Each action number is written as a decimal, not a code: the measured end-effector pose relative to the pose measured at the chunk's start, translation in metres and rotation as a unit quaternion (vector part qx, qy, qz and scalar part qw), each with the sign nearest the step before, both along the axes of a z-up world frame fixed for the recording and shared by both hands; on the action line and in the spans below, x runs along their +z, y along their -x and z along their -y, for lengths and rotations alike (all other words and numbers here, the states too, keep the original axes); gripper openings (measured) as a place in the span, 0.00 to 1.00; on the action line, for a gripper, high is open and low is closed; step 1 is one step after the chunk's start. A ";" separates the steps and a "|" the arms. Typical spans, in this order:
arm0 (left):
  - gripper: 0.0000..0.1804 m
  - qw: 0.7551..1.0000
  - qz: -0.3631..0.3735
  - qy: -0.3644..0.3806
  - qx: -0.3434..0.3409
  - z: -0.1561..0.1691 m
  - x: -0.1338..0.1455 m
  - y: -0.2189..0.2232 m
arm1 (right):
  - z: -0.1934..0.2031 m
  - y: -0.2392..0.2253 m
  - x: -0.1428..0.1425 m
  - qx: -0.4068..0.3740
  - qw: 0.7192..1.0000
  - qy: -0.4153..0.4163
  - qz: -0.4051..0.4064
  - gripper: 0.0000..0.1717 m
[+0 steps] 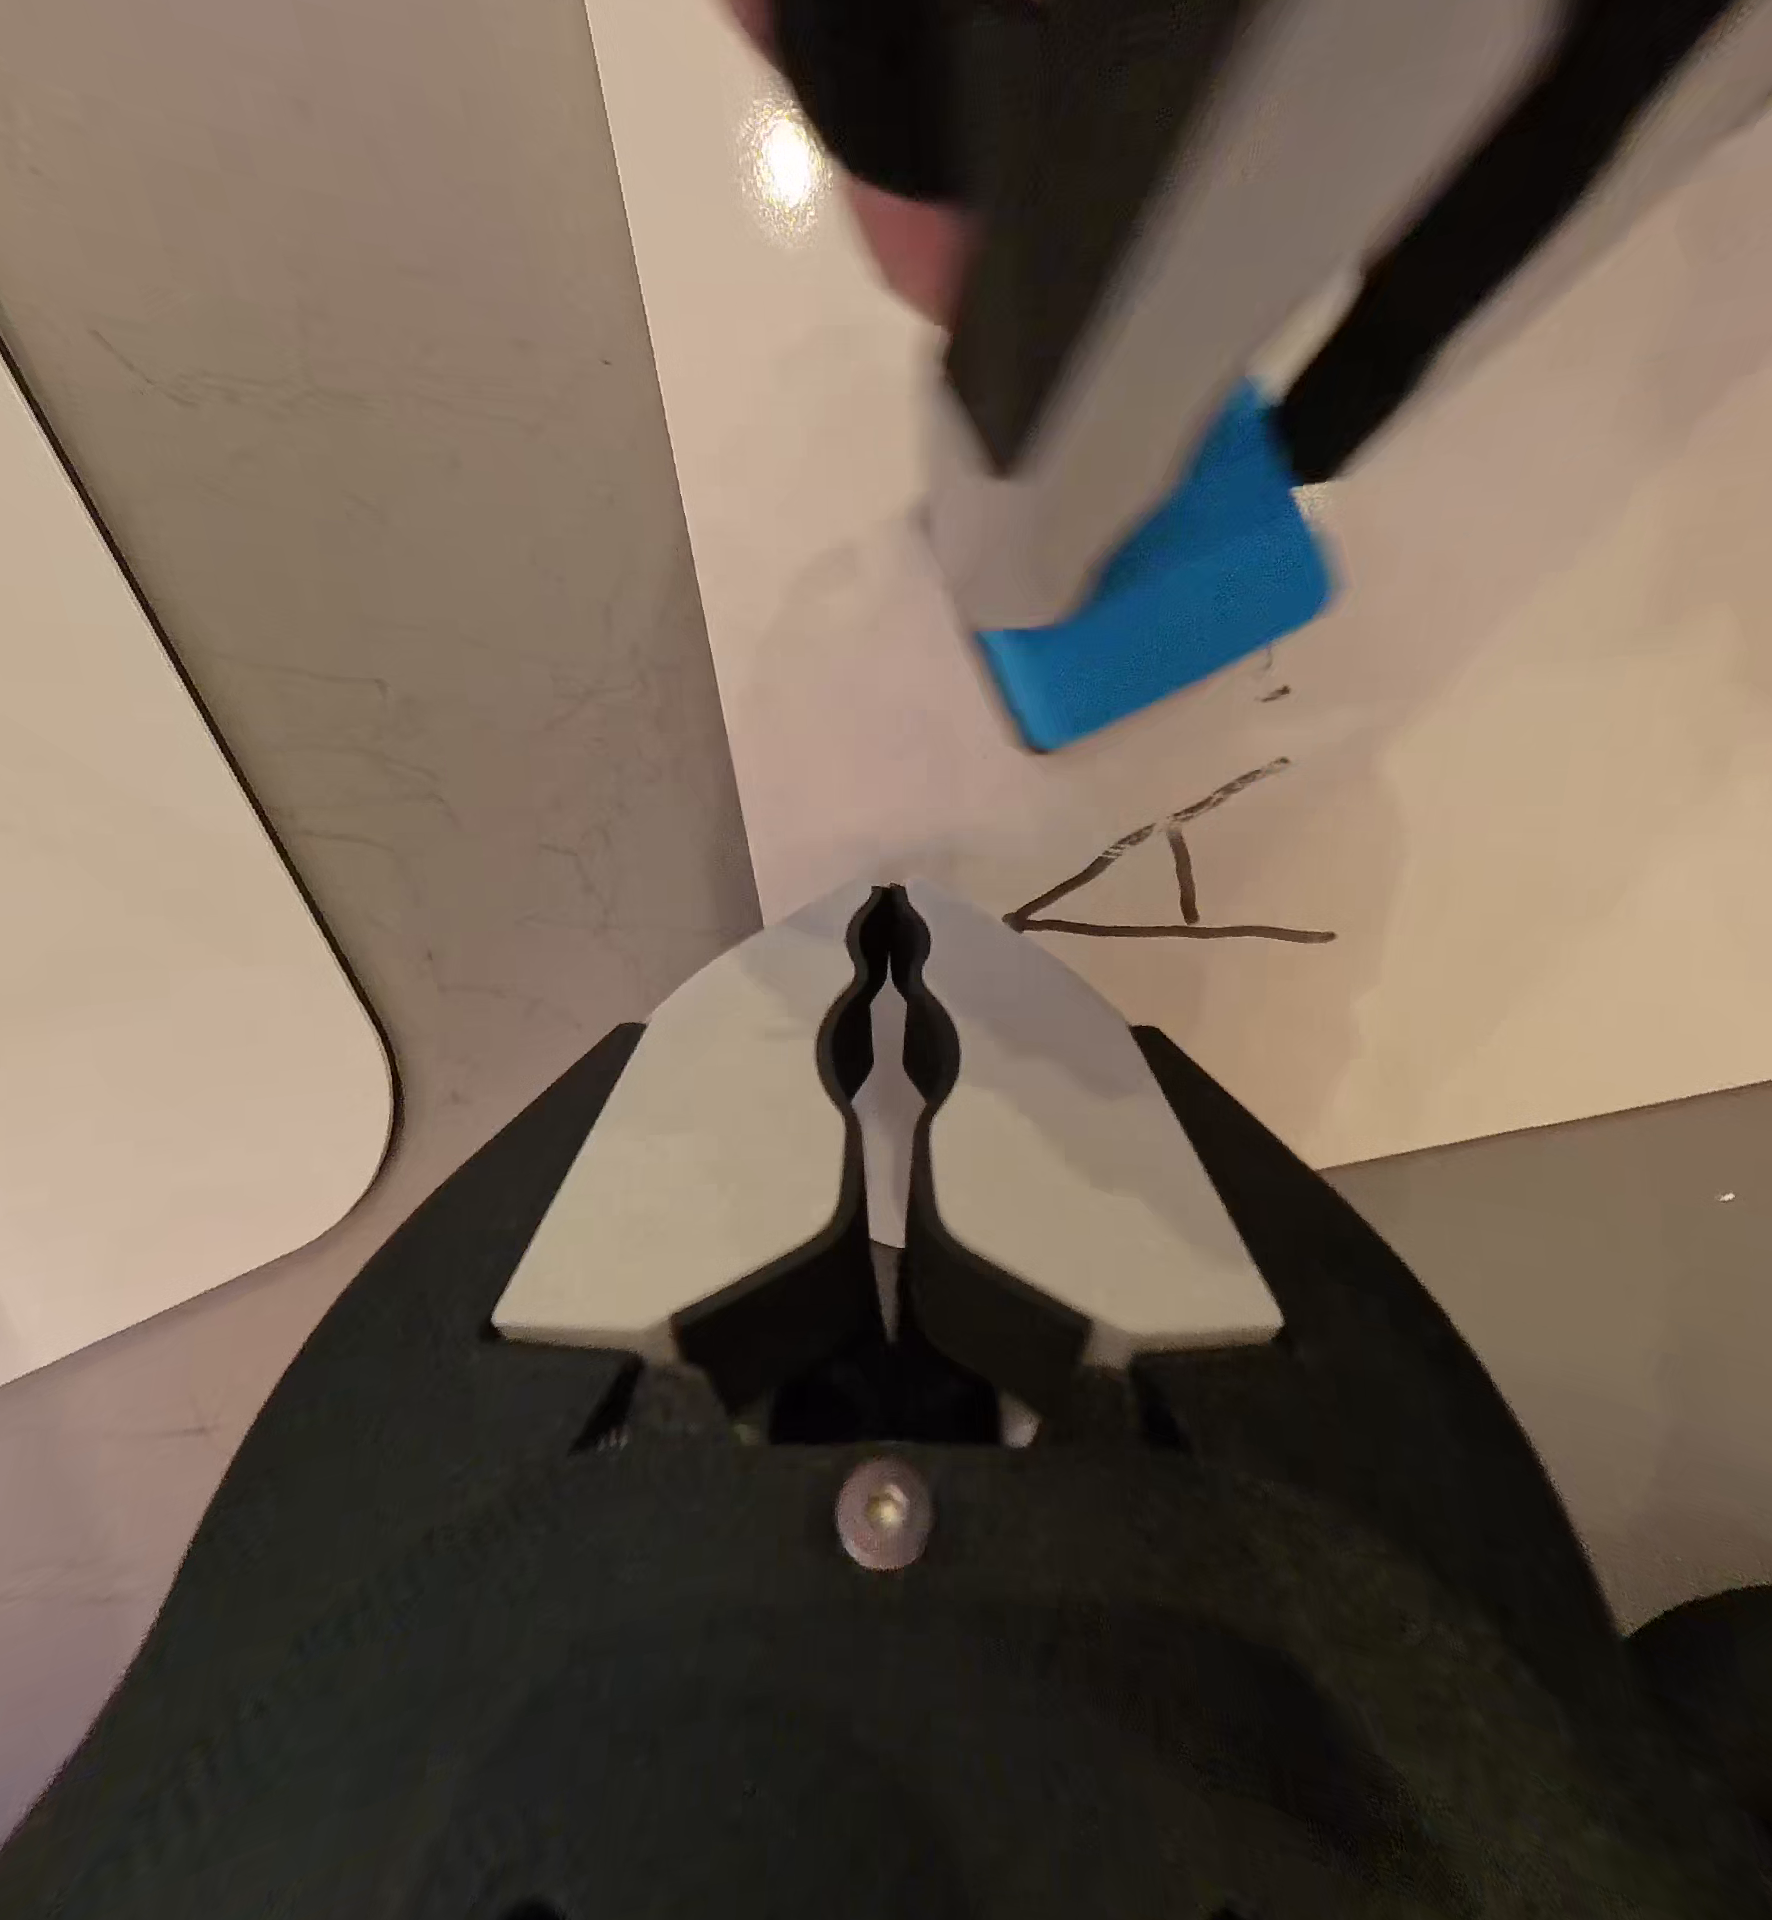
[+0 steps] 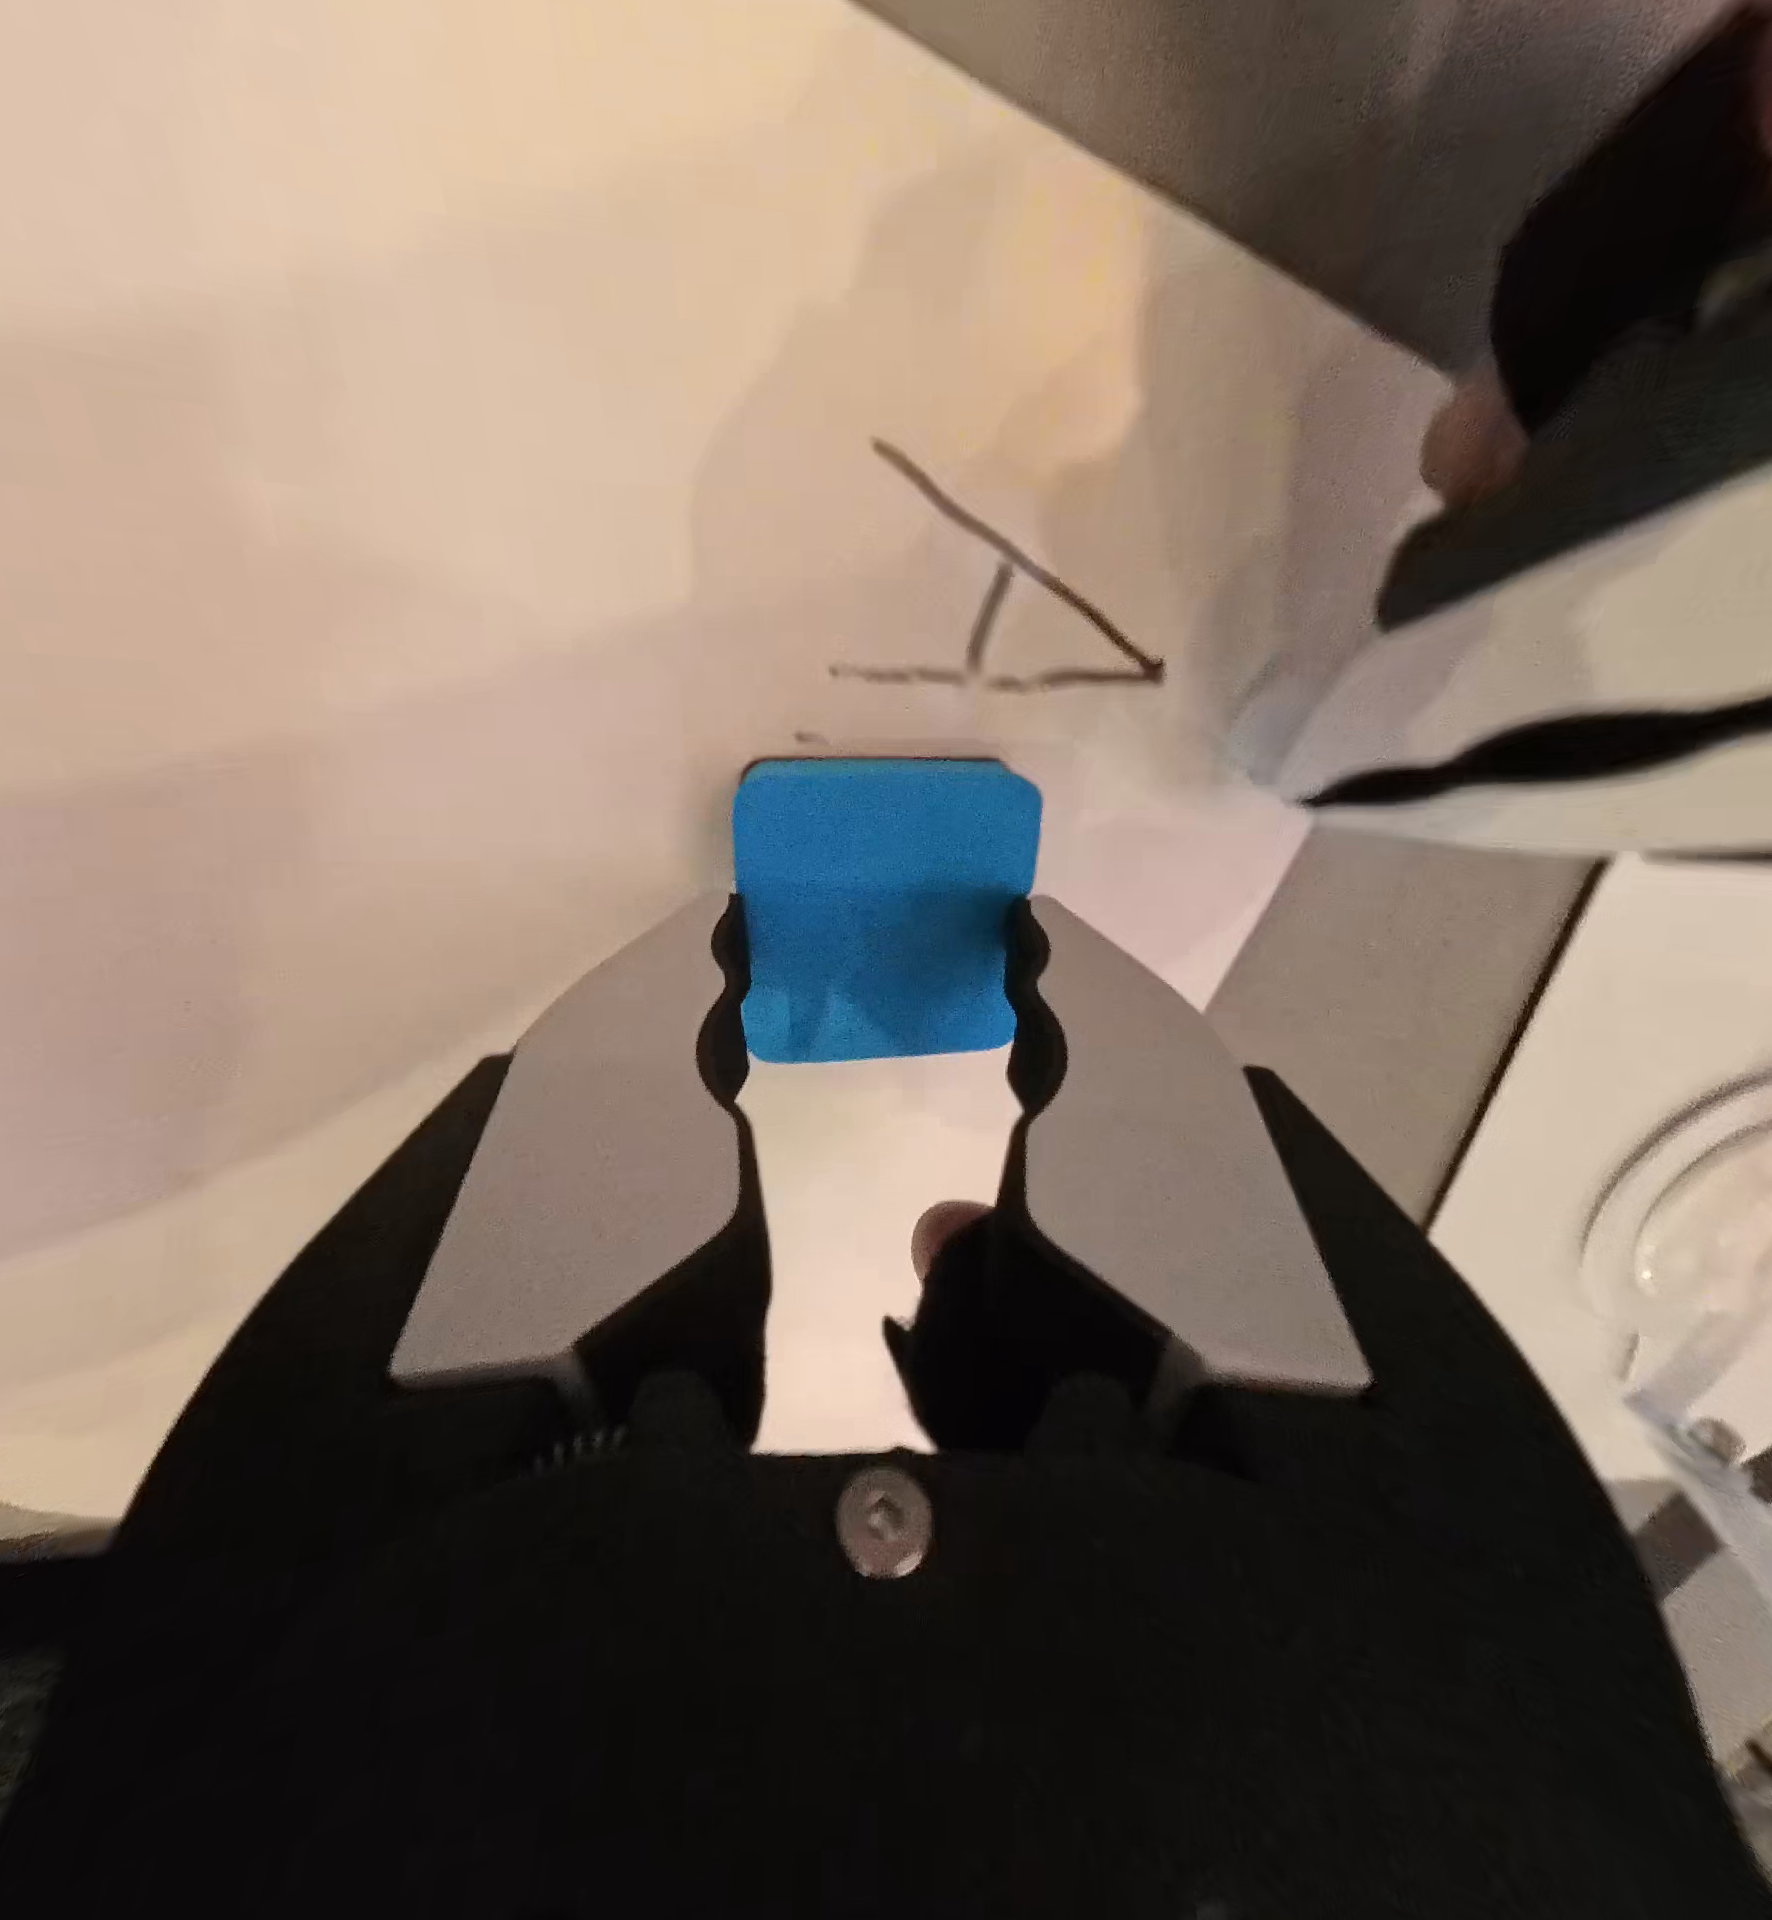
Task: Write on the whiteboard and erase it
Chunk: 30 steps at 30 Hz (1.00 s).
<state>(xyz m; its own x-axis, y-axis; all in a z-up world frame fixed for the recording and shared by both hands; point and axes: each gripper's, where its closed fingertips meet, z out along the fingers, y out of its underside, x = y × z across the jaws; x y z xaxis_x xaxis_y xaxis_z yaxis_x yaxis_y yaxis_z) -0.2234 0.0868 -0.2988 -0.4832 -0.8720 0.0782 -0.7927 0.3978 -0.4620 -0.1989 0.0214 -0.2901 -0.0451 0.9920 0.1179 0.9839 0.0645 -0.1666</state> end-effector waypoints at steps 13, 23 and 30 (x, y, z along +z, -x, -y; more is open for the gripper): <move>0.00 1.000 0.000 -0.005 0.000 0.000 0.000 0.000 | 0.008 0.019 0.000 0.019 1.000 -0.021 0.007 0.29; 0.00 1.000 -0.001 -0.009 -0.002 0.000 0.000 0.000 | 0.017 -0.022 0.000 -0.023 0.999 -0.012 0.029 0.29; 0.00 1.000 -0.002 -0.010 -0.002 0.000 0.000 0.000 | 0.028 -0.058 0.000 -0.062 0.997 0.002 0.037 0.29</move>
<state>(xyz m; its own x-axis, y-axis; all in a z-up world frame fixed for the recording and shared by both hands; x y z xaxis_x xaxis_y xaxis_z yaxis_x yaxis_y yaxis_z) -0.2239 0.0869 -0.2991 -0.4873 -0.8709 0.0633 -0.7922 0.4104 -0.4516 -0.1405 -0.0068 -0.2896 0.0698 0.9908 0.1157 0.9939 -0.0592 -0.0930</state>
